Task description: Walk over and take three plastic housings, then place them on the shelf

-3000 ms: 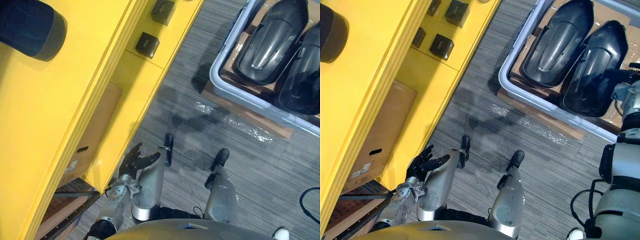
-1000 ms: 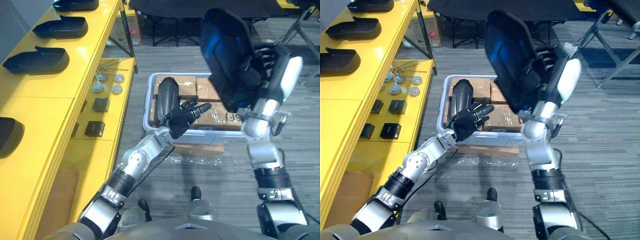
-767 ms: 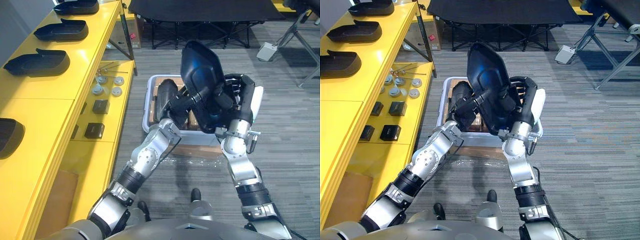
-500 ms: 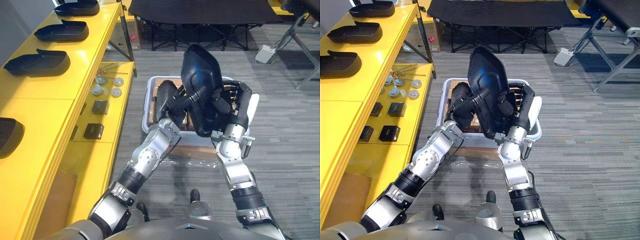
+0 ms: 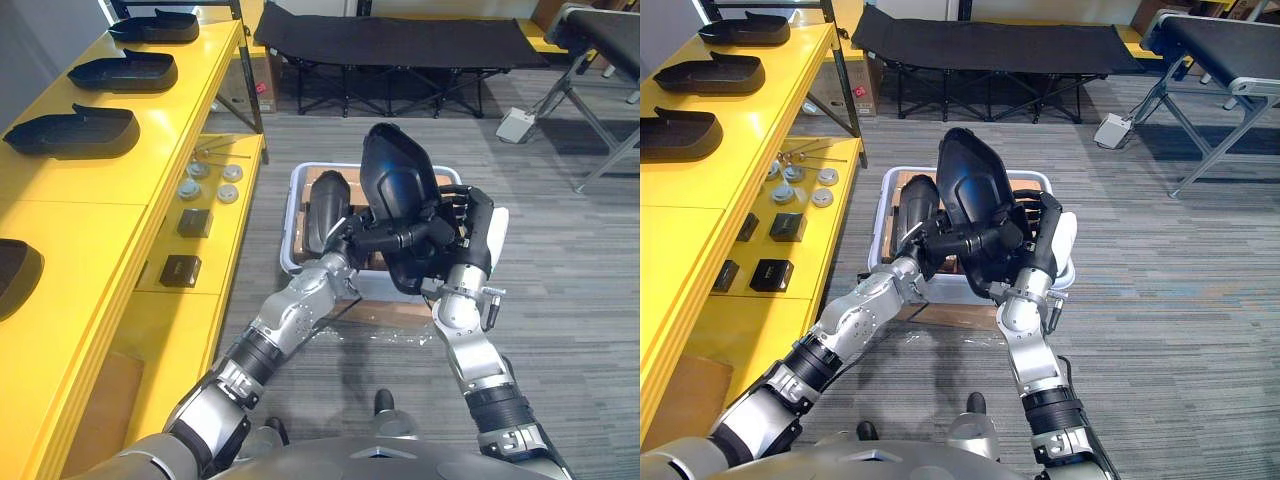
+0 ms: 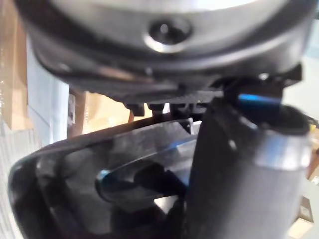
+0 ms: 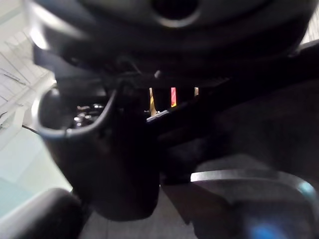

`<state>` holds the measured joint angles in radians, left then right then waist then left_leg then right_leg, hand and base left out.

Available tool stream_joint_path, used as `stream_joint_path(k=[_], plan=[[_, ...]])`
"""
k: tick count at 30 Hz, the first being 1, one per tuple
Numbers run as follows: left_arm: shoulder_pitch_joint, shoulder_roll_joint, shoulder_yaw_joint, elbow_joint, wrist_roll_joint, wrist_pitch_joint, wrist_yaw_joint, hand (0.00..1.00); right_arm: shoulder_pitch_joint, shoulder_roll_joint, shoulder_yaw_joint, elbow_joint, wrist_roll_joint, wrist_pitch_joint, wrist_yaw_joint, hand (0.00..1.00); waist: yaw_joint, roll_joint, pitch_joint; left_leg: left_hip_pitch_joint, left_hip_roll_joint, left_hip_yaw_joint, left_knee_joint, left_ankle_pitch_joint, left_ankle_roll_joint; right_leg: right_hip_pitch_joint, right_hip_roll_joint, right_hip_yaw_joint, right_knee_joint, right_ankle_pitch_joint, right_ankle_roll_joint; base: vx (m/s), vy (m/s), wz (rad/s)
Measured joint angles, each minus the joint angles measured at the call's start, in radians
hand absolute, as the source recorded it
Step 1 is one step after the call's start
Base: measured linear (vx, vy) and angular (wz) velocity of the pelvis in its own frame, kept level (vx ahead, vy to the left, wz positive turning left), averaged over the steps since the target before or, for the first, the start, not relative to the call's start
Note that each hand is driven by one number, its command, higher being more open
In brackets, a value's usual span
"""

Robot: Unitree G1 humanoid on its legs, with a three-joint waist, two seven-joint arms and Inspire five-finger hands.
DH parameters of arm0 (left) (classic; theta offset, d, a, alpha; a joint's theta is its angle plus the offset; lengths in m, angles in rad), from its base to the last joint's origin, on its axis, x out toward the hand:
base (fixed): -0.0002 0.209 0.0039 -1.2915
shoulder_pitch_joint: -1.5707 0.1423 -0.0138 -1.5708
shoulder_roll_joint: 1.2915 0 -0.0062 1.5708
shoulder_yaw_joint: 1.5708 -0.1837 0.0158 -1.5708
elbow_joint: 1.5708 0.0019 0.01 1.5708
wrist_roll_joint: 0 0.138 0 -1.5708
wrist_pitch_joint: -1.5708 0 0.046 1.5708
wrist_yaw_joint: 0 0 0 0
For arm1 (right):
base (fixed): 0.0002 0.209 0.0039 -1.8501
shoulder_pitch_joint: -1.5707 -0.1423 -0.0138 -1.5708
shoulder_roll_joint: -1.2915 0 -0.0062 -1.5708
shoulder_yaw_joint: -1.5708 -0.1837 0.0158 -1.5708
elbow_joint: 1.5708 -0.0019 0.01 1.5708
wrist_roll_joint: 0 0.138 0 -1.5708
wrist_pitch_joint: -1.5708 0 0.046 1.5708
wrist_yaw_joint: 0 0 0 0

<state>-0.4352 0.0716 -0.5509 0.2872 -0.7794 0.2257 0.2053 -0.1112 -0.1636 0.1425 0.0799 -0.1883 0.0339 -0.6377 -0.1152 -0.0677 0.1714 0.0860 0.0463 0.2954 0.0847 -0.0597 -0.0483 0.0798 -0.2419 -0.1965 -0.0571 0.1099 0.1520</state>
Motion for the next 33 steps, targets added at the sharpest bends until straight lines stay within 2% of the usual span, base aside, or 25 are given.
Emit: stream_joint_path(k=[6,14,15,26,30,33], plan=[[0.000,0.013,-0.018,0.042,-0.054,-0.009,-0.003,1.00,-0.005,-0.002,0.009,0.021,0.009,0.001,0.024,0.00,-0.001,-0.007,0.000,0.003,0.000,0.002,0.000,0.000,0.000,0.001,0.000,0.003,0.000,0.000,0.000,-0.03,-0.009,-0.01],[0.006,0.013,-0.021,0.100,-0.139,-0.052,0.008,1.00,-0.027,0.000,0.035,0.057,0.009,0.021,0.038,0.00,0.000,-0.010,0.000,0.008,-0.001,0.003,-0.001,0.000,0.001,0.005,0.000,0.006,0.000,0.000,-0.001,-0.02,-0.006,-0.01],[0.007,0.013,-0.020,0.102,-0.163,-0.057,0.008,0.00,-0.028,0.000,0.036,0.057,0.009,0.021,0.037,0.00,0.001,-0.010,0.000,0.008,-0.001,0.003,-0.001,0.000,0.001,0.005,0.000,0.006,0.000,0.000,-0.001,0.00,0.000,0.00],[0.040,-0.001,0.010,0.194,-0.598,-0.163,0.013,0.00,-0.057,0.027,0.125,0.061,0.008,0.019,0.020,0.00,0.000,-0.022,0.003,0.010,-0.001,0.001,-0.002,0.001,0.002,0.008,0.000,0.004,0.001,0.000,-0.001,0.00,0.000,0.00],[0.046,-0.003,0.005,0.218,-0.630,-0.225,0.008,0.00,-0.060,0.044,0.148,0.049,-0.001,0.019,0.014,0.00,0.001,-0.035,0.004,0.011,-0.001,0.000,-0.002,0.001,0.002,0.010,-0.001,0.002,0.002,0.000,-0.001,0.00,0.000,0.00],[0.047,-0.003,-0.003,0.218,-0.631,-0.230,0.002,0.00,-0.060,0.050,0.144,0.049,-0.002,0.020,0.011,0.00,0.002,-0.039,0.003,0.011,-0.002,-0.001,-0.002,0.001,0.002,0.011,-0.002,-0.001,0.003,0.000,-0.002,0.00,0.000,0.01]])
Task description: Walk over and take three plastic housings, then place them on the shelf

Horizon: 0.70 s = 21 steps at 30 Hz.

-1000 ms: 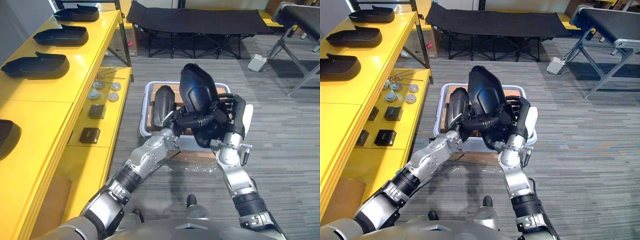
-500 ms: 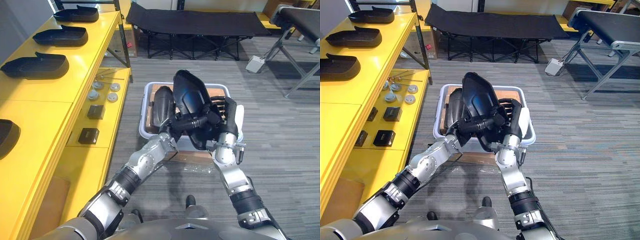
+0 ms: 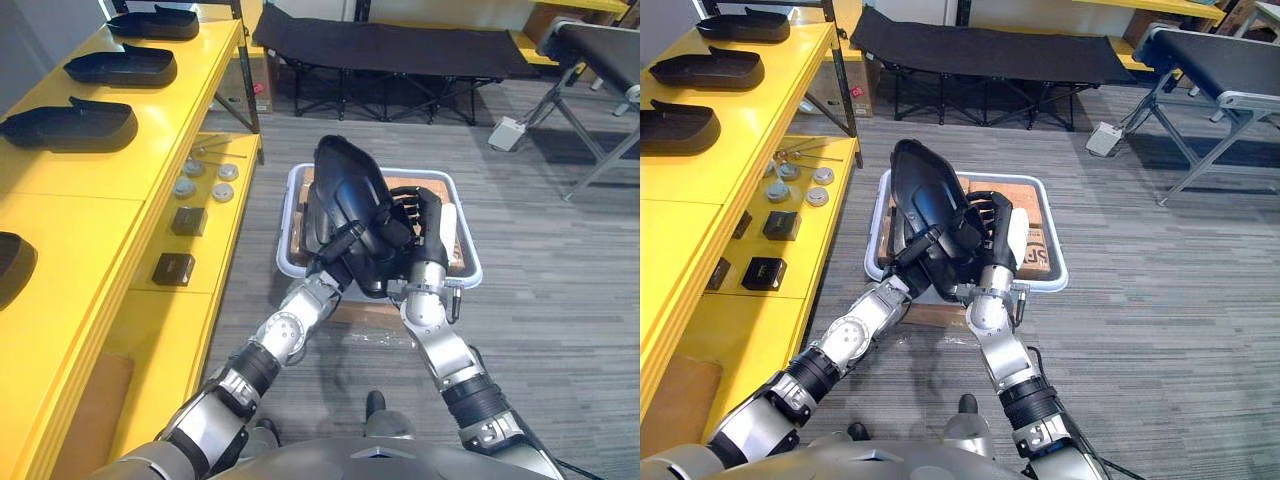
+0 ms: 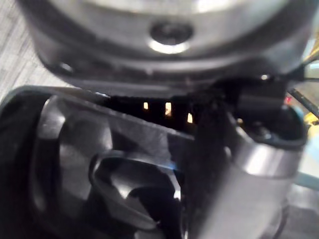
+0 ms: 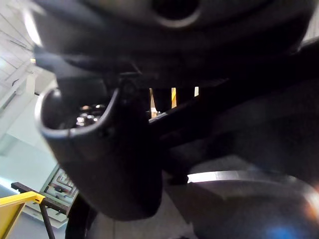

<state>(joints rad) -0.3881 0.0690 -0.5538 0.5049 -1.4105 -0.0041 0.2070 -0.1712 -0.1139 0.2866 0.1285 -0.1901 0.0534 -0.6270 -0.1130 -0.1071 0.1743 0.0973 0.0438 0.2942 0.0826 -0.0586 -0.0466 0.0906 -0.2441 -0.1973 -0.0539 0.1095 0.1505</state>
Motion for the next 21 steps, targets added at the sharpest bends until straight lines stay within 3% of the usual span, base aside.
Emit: stream_joint_path(k=[8,9,17,21], plan=[[0.005,0.000,-0.030,0.000,-0.042,-0.044,-0.030,0.00,0.004,-0.009,0.003,-0.019,-0.023,-0.001,0.004,0.00,-0.012,-0.003,0.000,0.002,0.001,0.001,0.000,0.000,0.000,0.002,0.001,-0.001,0.000,-0.001,-0.001,0.00,0.000,0.00],[0.007,0.000,-0.037,0.000,-0.042,-0.064,-0.039,0.00,0.008,-0.009,0.007,-0.029,-0.025,-0.002,0.006,1.00,-0.013,-0.003,0.000,0.005,0.001,0.001,-0.001,0.000,0.000,0.004,0.001,-0.001,0.000,-0.001,-0.001,0.00,0.000,0.00],[0.053,-0.051,-0.037,-0.003,-0.023,-0.128,-0.054,0.00,0.044,-0.008,0.005,-0.080,-0.027,-0.057,0.003,1.00,-0.011,-0.006,0.000,0.016,0.001,0.004,-0.010,0.000,-0.001,0.010,0.001,-0.002,0.001,-0.004,-0.005,0.00,0.000,0.00],[0.054,-0.058,-0.035,-0.025,0.152,-0.155,-0.032,0.00,0.075,-0.008,-0.005,-0.087,-0.017,-0.063,0.001,1.00,-0.006,-0.006,0.000,0.016,0.001,0.004,-0.013,0.000,-0.001,0.008,0.001,-0.003,0.001,-0.004,-0.005,0.00,0.000,0.00]])
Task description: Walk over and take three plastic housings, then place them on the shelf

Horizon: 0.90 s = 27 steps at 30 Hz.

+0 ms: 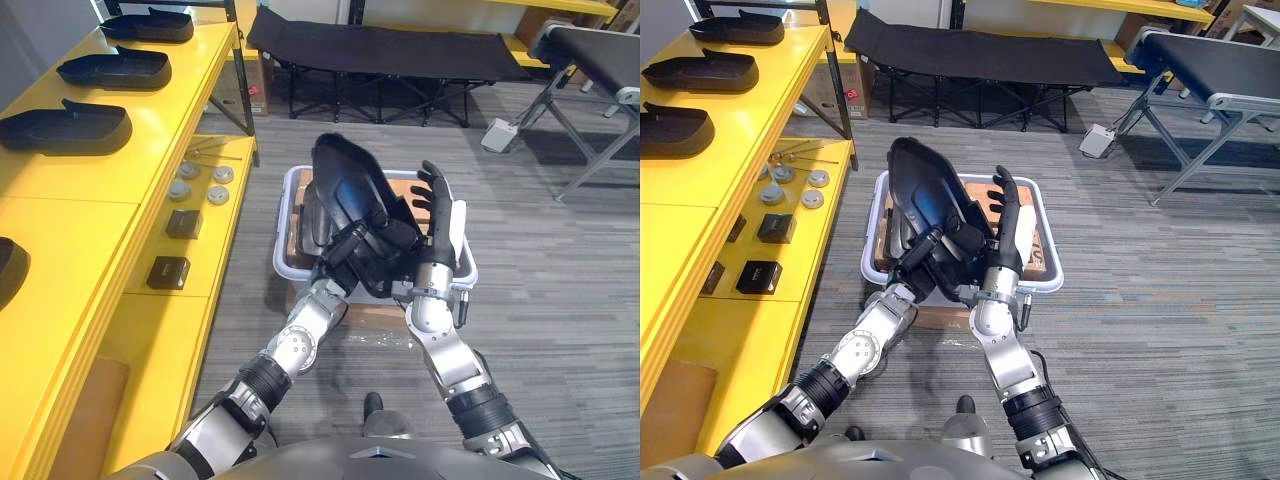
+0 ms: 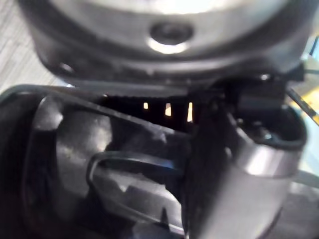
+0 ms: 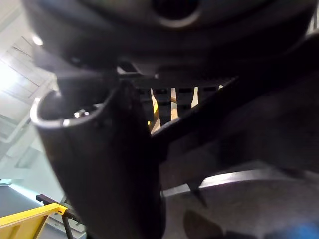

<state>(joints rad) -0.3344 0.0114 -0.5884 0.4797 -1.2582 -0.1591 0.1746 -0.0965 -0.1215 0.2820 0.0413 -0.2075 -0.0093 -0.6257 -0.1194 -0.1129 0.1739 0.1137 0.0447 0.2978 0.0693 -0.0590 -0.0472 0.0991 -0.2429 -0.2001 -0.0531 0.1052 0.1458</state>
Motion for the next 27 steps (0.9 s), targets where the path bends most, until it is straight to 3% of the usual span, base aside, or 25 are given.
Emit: stream_joint_path(k=[13,18,20,23,27], plan=[[0.073,-0.043,0.127,-0.341,0.813,-0.018,0.242,0.00,0.129,0.041,-0.013,-0.125,0.077,0.007,0.029,1.00,0.010,0.003,-0.001,-0.001,0.000,0.006,-0.001,-0.002,0.000,-0.024,0.000,-0.014,0.038,-0.015,-0.017,0.00,0.000,-0.01],[0.122,-0.044,0.190,-0.425,1.042,-0.039,0.332,0.00,0.213,0.041,-0.039,-0.187,0.233,-0.013,0.070,1.00,0.008,0.021,0.000,-0.002,0.002,0.006,-0.001,-0.004,-0.002,-0.033,0.000,-0.014,0.050,-0.025,-0.012,0.00,0.001,-0.01],[0.152,-0.042,0.225,-0.436,1.125,-0.040,0.393,0.00,0.248,0.041,-0.042,-0.218,0.344,-0.074,0.106,1.00,0.006,0.033,-0.004,-0.004,0.002,0.009,-0.001,-0.006,-0.002,-0.040,0.000,-0.012,0.050,-0.025,-0.012,0.00,0.005,-0.04],[0.187,-0.040,0.253,-0.442,1.196,-0.040,0.468,0.00,0.274,0.043,-0.052,-0.221,0.382,-0.147,0.140,1.00,0.008,0.037,-0.004,-0.004,0.002,0.010,-0.001,-0.008,-0.002,-0.042,0.000,-0.011,0.050,-0.027,-0.012,0.00,0.000,0.00],[0.209,-0.030,0.257,-0.451,1.198,-0.040,0.517,0.00,0.314,0.047,-0.066,-0.252,0.474,-0.241,0.244,1.00,0.008,0.041,-0.005,-0.010,0.003,0.012,0.010,-0.018,-0.003,-0.045,0.000,-0.007,0.050,-0.029,-0.013,0.00,0.002,-0.01]])
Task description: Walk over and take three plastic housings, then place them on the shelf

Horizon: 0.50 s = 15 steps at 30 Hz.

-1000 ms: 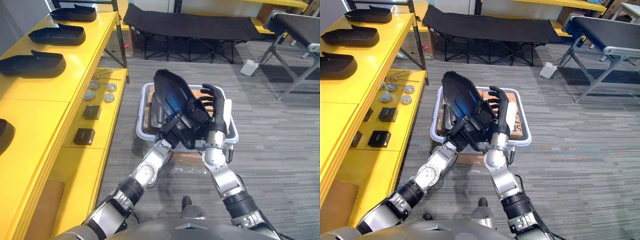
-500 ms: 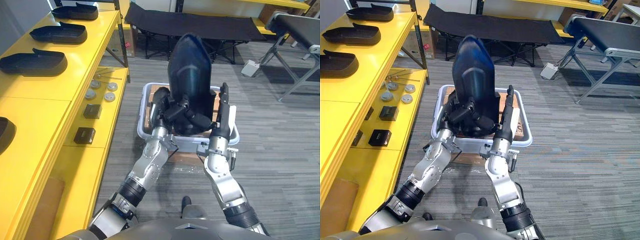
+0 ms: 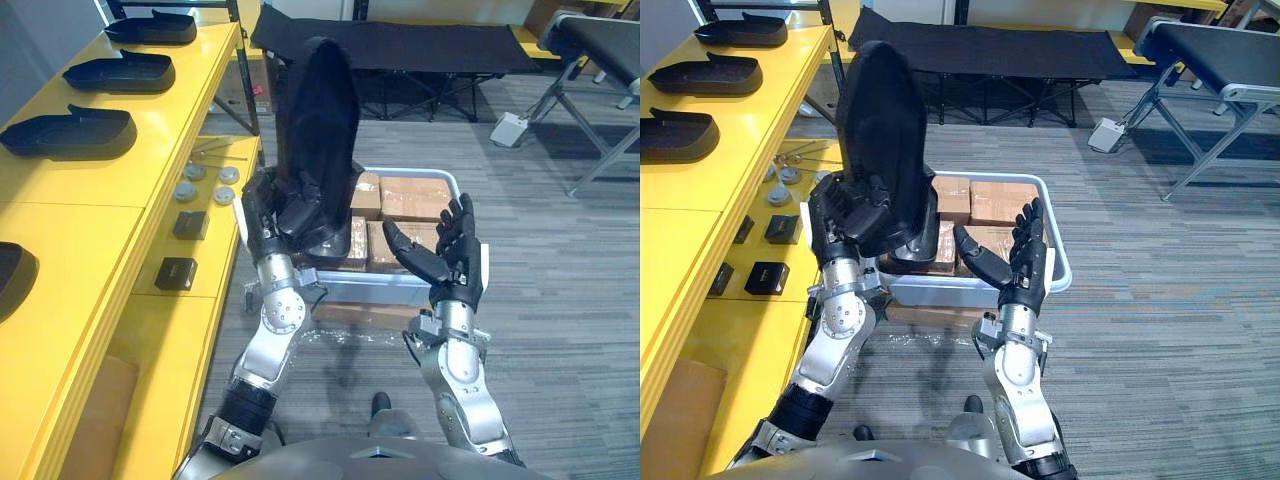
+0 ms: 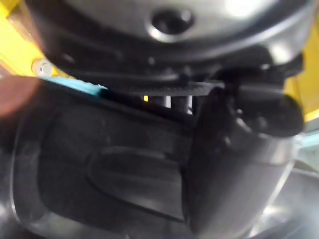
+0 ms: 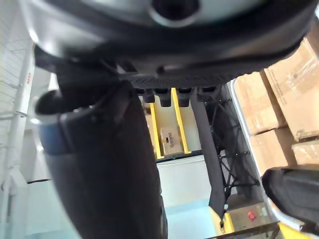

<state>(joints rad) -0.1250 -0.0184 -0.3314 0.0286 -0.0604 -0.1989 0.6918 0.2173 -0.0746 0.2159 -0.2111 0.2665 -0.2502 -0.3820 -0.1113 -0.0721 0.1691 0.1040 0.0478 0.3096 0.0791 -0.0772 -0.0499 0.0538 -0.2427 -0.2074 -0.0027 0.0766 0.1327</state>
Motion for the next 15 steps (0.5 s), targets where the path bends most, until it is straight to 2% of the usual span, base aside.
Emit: stream_joint_path(k=[2,3,6,10,11,15], plan=[[0.025,0.000,0.009,-0.014,0.034,-0.002,-0.002,0.00,0.022,0.001,-0.006,-0.025,0.139,-0.067,0.113,1.00,-0.002,0.006,-0.001,-0.012,0.003,0.005,0.023,-0.013,0.001,-0.002,0.000,0.007,0.000,0.000,0.001,0.01,0.010,-0.08],[0.037,0.000,0.014,-0.023,0.042,-0.002,-0.011,0.00,0.036,0.002,-0.014,-0.041,0.215,-0.079,0.175,1.00,-0.003,0.009,-0.002,-0.012,0.003,0.009,0.023,-0.015,0.002,-0.002,0.000,0.010,0.000,0.000,0.001,0.02,0.010,-0.07],[0.070,0.007,0.029,-0.041,0.067,-0.014,-0.046,0.00,0.085,0.005,-0.046,-0.063,0.323,-0.099,0.267,1.00,-0.004,0.017,-0.003,-0.012,0.003,0.011,0.023,-0.018,0.002,-0.003,0.000,0.013,-0.001,-0.001,0.001,0.00,0.003,-0.01],[0.137,0.030,0.048,-0.077,0.006,-0.066,-0.140,0.00,0.165,0.033,-0.145,-0.060,0.337,-0.093,0.278,1.00,-0.004,0.030,-0.008,-0.012,0.003,0.017,0.023,-0.024,0.002,-0.007,0.000,0.019,-0.001,-0.005,0.006,0.00,-0.001,-0.03],[0.169,0.031,0.059,-0.106,-0.080,-0.092,-0.190,0.00,0.197,0.038,-0.196,-0.050,0.315,-0.072,0.263,1.00,-0.006,0.034,-0.010,-0.012,0.003,0.019,0.023,-0.026,0.001,-0.008,0.000,0.020,-0.001,-0.006,0.007,0.00,-0.003,-0.04],[0.210,0.036,0.087,-0.173,-0.256,-0.131,-0.290,0.00,0.235,0.037,-0.276,0.046,0.255,-0.018,0.259,1.00,-0.019,0.037,-0.011,-0.012,0.004,0.021,0.023,-0.027,0.000,-0.009,0.000,0.021,-0.001,-0.008,0.007,0.00,-0.001,-0.01]])
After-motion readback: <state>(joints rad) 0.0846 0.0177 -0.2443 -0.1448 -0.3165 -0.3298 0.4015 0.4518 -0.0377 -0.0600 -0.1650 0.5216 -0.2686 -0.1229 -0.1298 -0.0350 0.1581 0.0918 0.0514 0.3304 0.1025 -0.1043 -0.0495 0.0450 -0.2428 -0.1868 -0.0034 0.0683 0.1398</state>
